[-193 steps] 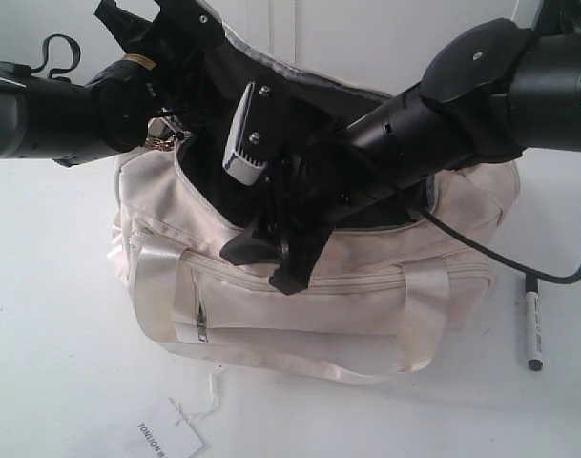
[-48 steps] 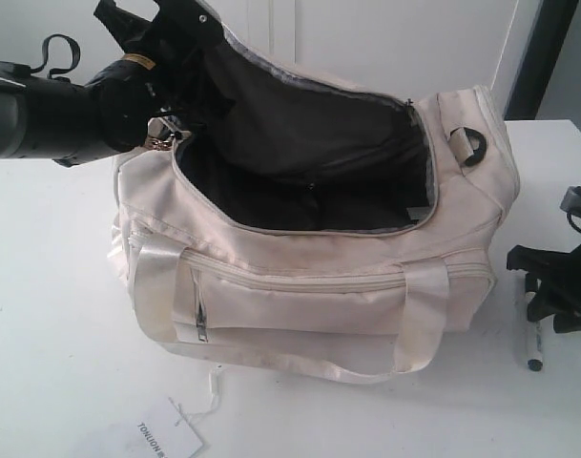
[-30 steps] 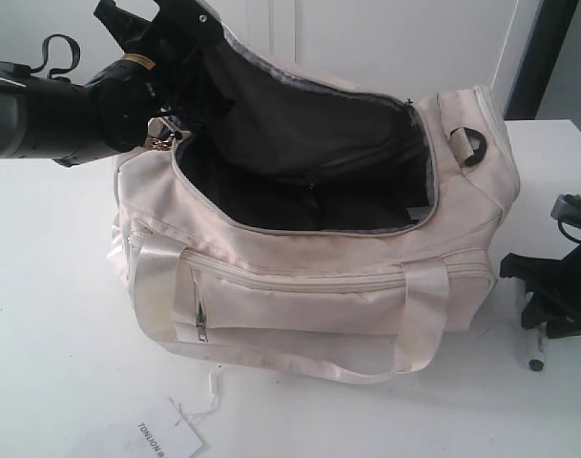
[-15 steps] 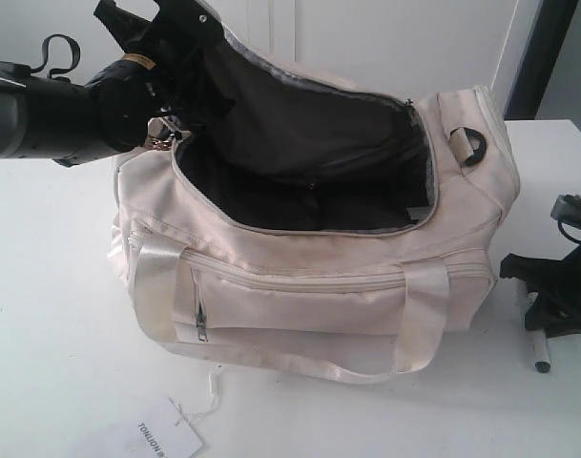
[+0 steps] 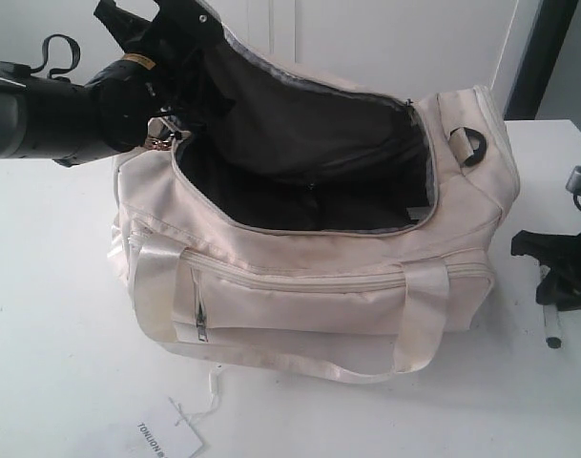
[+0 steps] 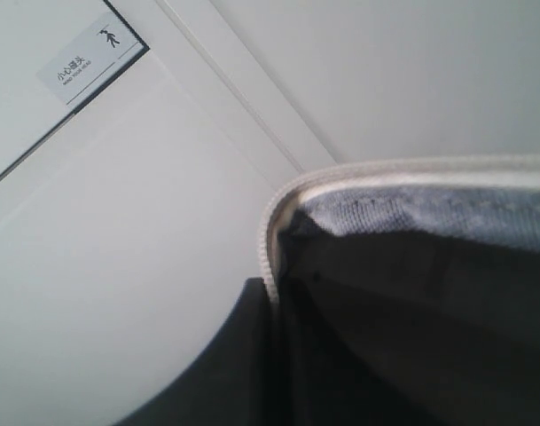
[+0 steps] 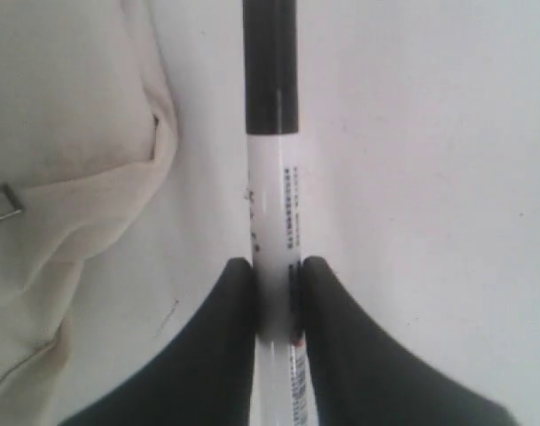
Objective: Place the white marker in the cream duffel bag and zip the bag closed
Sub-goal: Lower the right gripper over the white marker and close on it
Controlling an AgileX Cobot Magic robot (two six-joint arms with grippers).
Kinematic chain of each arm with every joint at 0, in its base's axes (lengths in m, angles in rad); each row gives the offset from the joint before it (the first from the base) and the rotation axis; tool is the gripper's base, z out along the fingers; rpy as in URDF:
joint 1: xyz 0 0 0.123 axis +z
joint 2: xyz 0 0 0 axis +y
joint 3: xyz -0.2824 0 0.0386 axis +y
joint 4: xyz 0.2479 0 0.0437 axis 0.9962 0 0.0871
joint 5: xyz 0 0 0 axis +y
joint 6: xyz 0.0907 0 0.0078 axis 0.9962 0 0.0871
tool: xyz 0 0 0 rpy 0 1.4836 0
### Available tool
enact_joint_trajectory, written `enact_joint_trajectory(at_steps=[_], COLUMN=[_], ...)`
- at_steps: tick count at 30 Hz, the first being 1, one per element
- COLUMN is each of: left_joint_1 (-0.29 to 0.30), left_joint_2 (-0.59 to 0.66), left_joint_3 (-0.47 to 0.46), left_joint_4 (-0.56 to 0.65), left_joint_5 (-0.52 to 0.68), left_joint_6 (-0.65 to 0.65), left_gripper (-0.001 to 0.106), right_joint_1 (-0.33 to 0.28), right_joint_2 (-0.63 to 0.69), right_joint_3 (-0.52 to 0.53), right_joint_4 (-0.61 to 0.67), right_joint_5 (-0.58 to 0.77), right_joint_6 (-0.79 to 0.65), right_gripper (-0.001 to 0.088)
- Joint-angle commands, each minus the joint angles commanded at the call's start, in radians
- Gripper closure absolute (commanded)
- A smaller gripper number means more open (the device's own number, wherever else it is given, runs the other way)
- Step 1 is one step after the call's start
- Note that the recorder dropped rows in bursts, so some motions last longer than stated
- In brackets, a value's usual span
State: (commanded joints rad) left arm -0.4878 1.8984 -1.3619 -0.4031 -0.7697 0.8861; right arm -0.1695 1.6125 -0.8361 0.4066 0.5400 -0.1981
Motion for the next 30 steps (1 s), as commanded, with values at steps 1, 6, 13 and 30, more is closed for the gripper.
enact_joint_trajectory(at_steps=[1, 6, 13, 30], left_joint_1=[0.000, 0.000, 0.000, 0.000], left_joint_2=[0.000, 0.000, 0.000, 0.000], left_joint_3=[0.000, 0.000, 0.000, 0.000], left_joint_4=[0.000, 0.000, 0.000, 0.000], left_joint_5=[0.000, 0.000, 0.000, 0.000], left_joint_6=[0.000, 0.000, 0.000, 0.000], left_gripper=[0.105, 0.105, 0.105, 0.105], right_joint_1=[0.000, 0.000, 0.000, 0.000], right_joint_2=[-0.017, -0.074, -0.134, -0.273], right_joint_3=[0.000, 0.000, 0.000, 0.000], right_joint_4=[0.000, -0.004, -0.024, -0.042], right_joint_5=[-0.002, -0.004, -0.004, 0.012], right_joint_6=[0.000, 0.000, -0.002, -0.004], right_gripper=[0.0868, 0.0868, 0.0868, 0.0868])
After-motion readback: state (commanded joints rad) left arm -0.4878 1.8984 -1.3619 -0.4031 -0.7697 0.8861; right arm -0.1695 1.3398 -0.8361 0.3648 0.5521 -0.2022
